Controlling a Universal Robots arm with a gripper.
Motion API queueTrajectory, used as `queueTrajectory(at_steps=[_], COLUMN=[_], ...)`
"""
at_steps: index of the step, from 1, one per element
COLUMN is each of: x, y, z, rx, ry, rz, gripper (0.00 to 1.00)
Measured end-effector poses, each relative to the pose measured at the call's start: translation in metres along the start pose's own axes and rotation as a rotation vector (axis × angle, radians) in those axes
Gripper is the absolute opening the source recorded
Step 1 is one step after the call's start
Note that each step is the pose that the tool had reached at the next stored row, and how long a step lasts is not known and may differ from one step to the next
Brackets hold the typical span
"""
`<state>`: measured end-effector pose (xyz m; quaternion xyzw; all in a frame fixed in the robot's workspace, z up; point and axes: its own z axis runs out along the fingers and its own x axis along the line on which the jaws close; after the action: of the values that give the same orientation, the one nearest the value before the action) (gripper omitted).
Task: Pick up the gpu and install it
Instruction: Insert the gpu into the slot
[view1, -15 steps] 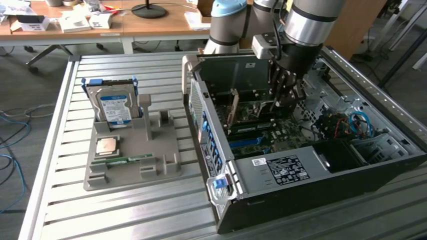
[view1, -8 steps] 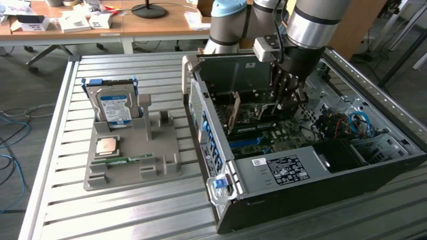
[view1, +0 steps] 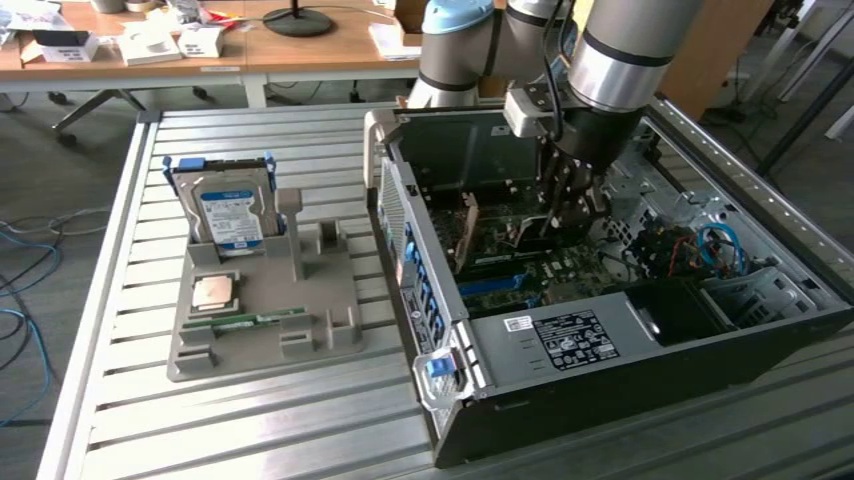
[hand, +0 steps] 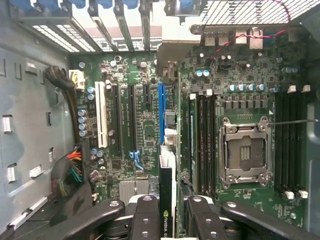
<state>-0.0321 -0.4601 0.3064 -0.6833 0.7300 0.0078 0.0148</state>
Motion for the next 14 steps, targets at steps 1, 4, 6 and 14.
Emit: queueTrajectory(at_steps=[1, 4, 6, 14], x=[0.0, 0.0001, 0.0003, 0.0008], y=[0.0, 0.0013, 0.0048, 0.0083], z=[0.0001, 0.0003, 0.0007, 0.0091], rx=[-0.0001, -0.0001, 0.0, 0.0], ry=[0.0002, 0.0003, 0.0001, 0.0001], rz=[0.0, 0.0, 0.0, 0.0], gripper=[0.26, 0.26, 0.26, 0.26])
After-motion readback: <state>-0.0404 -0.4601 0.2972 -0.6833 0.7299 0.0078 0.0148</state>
